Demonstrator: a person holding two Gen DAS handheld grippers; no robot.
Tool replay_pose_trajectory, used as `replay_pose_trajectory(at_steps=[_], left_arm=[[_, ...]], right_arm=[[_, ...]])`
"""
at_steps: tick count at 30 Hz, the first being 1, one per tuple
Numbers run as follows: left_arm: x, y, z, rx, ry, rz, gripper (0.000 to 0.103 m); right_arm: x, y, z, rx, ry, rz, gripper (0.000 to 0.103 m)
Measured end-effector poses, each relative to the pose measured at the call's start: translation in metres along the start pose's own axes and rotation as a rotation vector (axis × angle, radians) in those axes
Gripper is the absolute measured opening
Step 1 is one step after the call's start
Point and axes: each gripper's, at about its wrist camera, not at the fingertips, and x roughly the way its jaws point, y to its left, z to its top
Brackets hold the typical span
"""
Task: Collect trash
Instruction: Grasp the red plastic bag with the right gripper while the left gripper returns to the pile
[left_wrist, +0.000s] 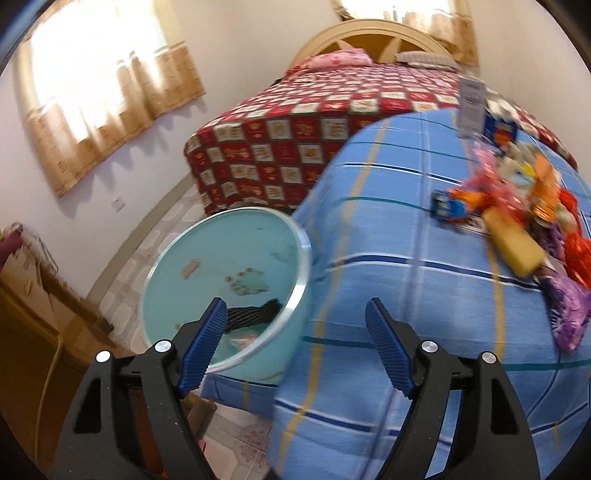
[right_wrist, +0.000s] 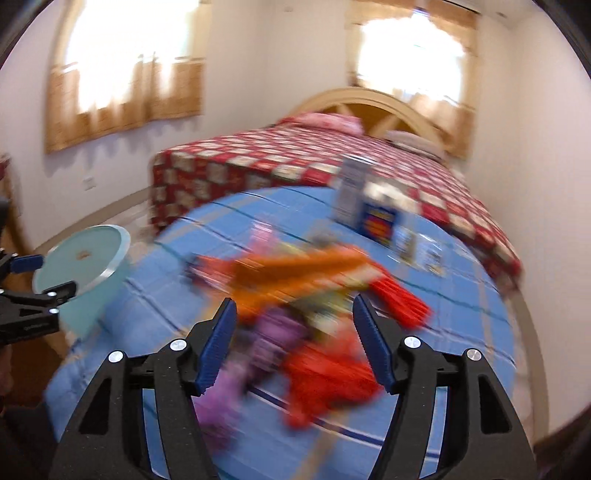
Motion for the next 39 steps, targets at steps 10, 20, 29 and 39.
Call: replay_pose_trajectory(at_steps=[10, 20, 29, 39], left_arm=[[-0.013, -0.059, 0.002, 0.033, 0.035, -0.053, 0.076], [-0.01, -0.067, 0.008, 0.002, 0.036, -0.032, 0.076], [-0.031, -0.072, 0.007, 0.019, 0.003, -0.089, 0.076], [-0.063, -0.124, 0.009, 0.091, -0.056, -0.204, 0.076]], right_arm=[[0.01, -0.064, -0.055, 0.105, 0.071, -0.06, 0.064], [0.038, -0.046, -0.055, 0.089, 0.127, 0.024, 0.047], [0.026, -0.041, -0.058, 0.096, 0.129, 0.115, 0.005], [-0.028, -0.095, -0.076, 0.179, 0.085, -0.008, 0.005]])
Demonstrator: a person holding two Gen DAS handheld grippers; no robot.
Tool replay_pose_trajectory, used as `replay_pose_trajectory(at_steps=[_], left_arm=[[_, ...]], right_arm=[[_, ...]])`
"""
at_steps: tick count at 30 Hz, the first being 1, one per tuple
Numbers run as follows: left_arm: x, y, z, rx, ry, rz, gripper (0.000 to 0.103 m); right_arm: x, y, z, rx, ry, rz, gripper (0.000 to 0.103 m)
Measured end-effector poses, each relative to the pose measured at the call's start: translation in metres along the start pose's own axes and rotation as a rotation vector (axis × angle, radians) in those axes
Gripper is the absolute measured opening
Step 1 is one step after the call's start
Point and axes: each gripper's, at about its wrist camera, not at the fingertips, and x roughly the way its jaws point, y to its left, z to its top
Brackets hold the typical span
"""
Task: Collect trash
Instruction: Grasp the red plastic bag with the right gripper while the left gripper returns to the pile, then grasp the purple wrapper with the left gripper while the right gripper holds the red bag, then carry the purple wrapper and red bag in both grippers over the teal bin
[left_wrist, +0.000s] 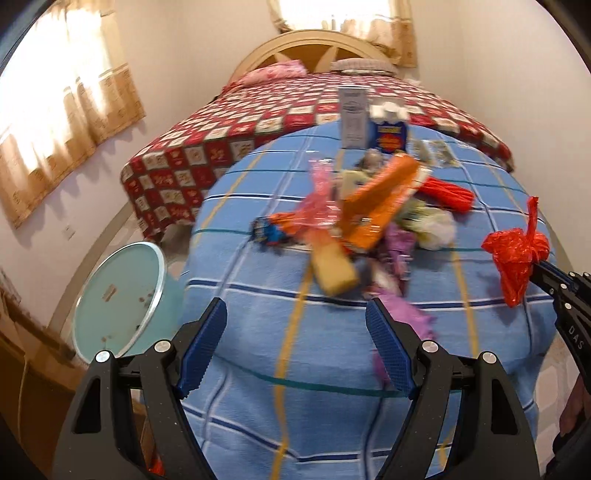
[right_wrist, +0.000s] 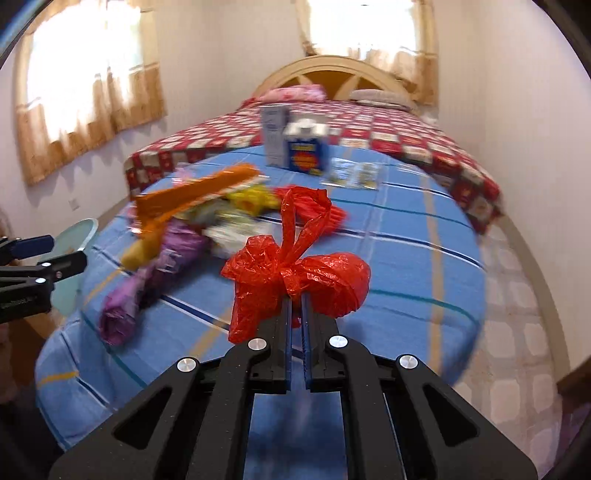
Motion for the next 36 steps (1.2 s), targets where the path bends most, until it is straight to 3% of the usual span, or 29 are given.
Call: replay_pose_trajectory(at_steps=[5, 9, 10, 13, 19, 27, 36], left_arm=[[0.017, -0.027, -0.003, 0.037, 0.036, -0.042, 0.076], [0.044, -0.04, -0.014, 0.057, 0.132, -0.065, 0.072], [0.047, -0.04, -0.016, 0.053, 0.149, -0.074, 0.068], [0.044, -0.04, -0.014, 0.061, 0.143, -0.104, 0.025], [0.018, -0.041, -0.016, 0.105, 0.067, -0.106, 0.023], [-0.043, -0.018, 0.002, 0.134, -0.135, -0.065, 0.022], [-0.046, 0.022, 0.018, 0.095, -0.169, 0.025, 0.022]], right_arm=[[-0.003, -0.022, -0.02, 0.055, 0.015, -0.027, 0.005], [0.002, -0.023, -0.023, 0.066, 0.014, -0.017, 0.005], [0.002, -0.023, -0.023, 0.066, 0.012, -0.014, 0.005], [0.001, -0.02, -0.022, 0.062, 0.001, -0.003, 0.005], [-0.007, -0.015, -0.016, 0.047, -0.026, 0.005, 0.005], [-0.014, 0.0, -0.001, 0.02, -0.057, 0.016, 0.005], [-0.009, 0.029, 0.025, -0.026, -0.084, 0.055, 0.005]])
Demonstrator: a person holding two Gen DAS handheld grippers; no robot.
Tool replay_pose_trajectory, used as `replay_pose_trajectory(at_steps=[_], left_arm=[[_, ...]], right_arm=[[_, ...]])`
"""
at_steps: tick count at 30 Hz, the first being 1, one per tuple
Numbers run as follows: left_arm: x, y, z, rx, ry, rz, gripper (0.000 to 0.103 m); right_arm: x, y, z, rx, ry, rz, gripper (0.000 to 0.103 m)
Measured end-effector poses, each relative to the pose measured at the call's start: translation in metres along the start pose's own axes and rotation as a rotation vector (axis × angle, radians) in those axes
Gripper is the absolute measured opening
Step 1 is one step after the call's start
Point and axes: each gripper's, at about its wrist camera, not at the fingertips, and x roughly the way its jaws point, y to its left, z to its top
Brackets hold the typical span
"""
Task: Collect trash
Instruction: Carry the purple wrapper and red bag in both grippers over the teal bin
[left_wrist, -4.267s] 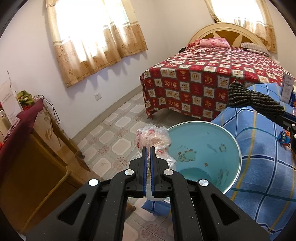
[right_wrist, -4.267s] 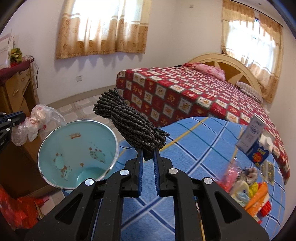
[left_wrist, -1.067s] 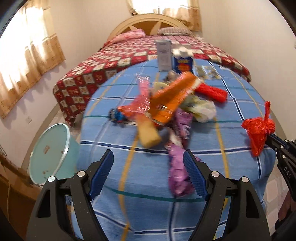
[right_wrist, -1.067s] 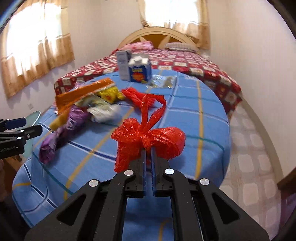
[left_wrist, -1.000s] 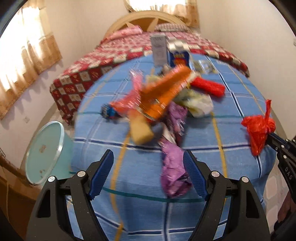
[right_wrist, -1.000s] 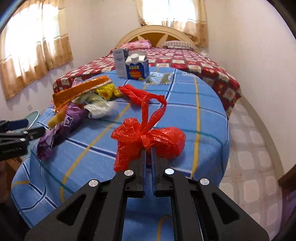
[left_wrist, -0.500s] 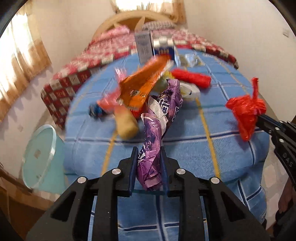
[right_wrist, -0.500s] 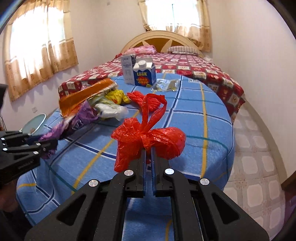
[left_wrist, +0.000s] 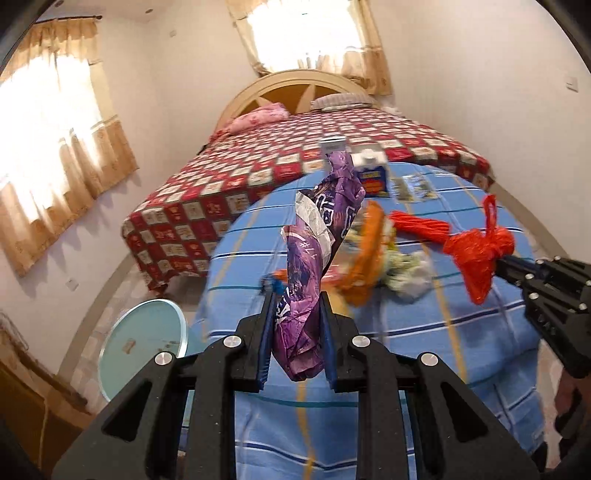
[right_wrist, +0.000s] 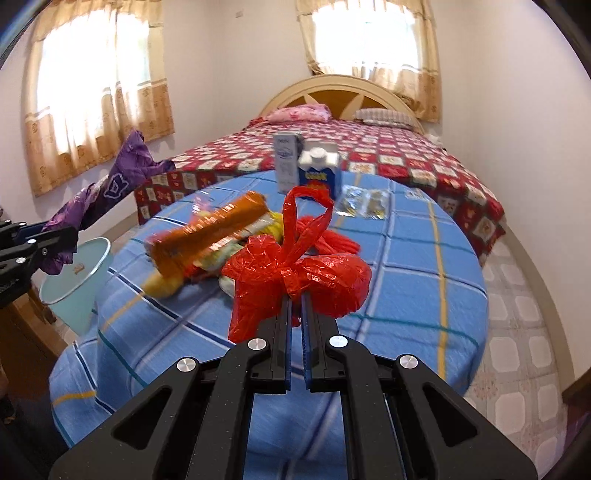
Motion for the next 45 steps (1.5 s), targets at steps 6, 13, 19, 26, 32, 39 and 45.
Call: replay_pose_trajectory(at_steps=[6, 13, 19, 26, 32, 39, 45], left_arm=[[0.008, 0.04, -0.01, -0.029, 0.032, 0.1, 0.022], [0.021, 0.09, -0.027, -0.084, 0.093, 0.206, 0.022], [0.029, 0.125, -0.042, -0.119, 0.137, 0.279, 0.022], [0.036, 0.166, -0.057, -0.167, 0.179, 0.347, 0.022], [0.038, 0.191, -0.069, -0.196, 0.206, 0.39, 0.022], [0.043, 0.213, -0.079, -0.221, 0.231, 0.426, 0.022], [0.046, 0.227, -0.085, -0.239, 0.246, 0.454, 0.022]], right_arm=[[0.01, 0.033, 0.024, -0.051, -0.022, 0.055, 0.005], [0.023, 0.081, 0.044, -0.124, -0.034, 0.115, 0.005], [0.038, 0.124, 0.058, -0.186, -0.025, 0.167, 0.005], [0.064, 0.168, 0.07, -0.258, 0.001, 0.206, 0.005], [0.08, 0.198, 0.076, -0.3, 0.021, 0.228, 0.005], [0.099, 0.226, 0.076, -0.332, 0.046, 0.248, 0.005], [0.11, 0.244, 0.077, -0.356, 0.058, 0.261, 0.005]])
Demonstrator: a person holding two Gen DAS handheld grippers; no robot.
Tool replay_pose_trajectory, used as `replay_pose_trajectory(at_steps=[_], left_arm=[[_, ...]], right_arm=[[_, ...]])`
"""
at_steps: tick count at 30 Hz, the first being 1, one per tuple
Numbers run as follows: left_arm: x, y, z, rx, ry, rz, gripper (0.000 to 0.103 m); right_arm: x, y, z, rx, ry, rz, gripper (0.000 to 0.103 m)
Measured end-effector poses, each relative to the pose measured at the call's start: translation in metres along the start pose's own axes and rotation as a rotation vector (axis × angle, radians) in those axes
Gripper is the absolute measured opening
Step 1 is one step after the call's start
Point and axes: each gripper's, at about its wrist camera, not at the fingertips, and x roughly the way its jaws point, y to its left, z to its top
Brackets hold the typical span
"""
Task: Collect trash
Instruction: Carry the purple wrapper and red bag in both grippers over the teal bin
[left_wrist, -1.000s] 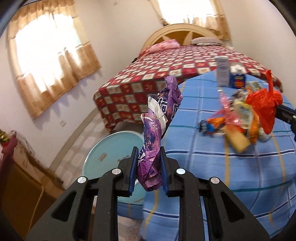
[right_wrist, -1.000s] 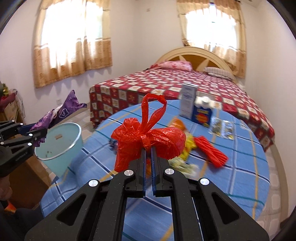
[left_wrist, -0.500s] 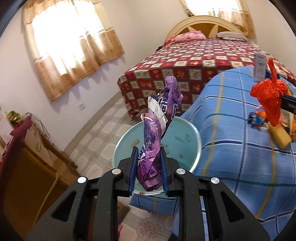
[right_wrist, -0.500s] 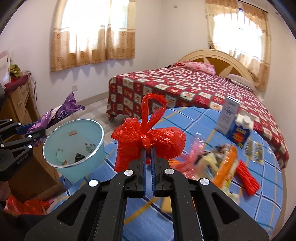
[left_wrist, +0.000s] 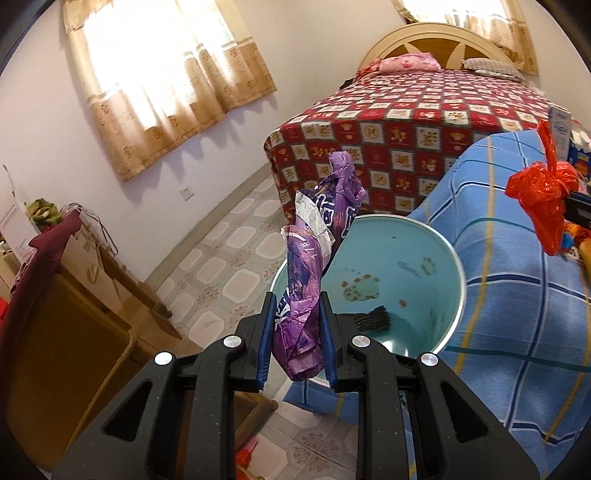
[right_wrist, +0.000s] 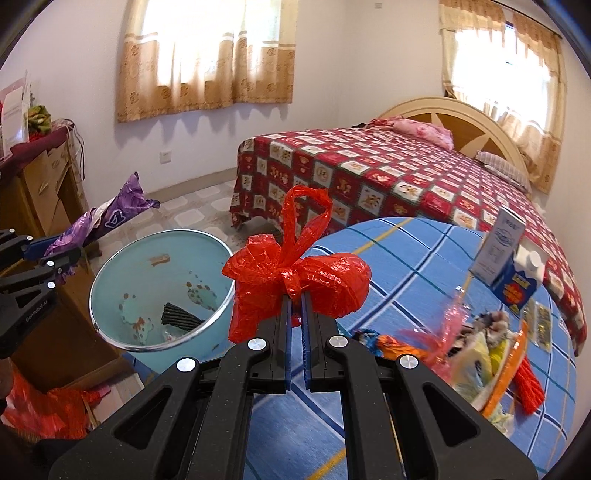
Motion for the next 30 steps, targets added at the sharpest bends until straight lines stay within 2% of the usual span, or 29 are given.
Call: replay_pose_trajectory(at_steps=[17, 30], left_arm=[[0.025, 0.018, -0.002, -0.024, 0.06, 0.048, 0.023], [0.031, 0.024, -0.002, -0.042, 0.068, 0.052, 0.023]], right_arm=[[0.031, 0.032, 0.015, -0.052, 0.029, 0.034, 0.005], [0.044, 0.047, 0.022, -0.082, 0.04, 0.051, 0.005]])
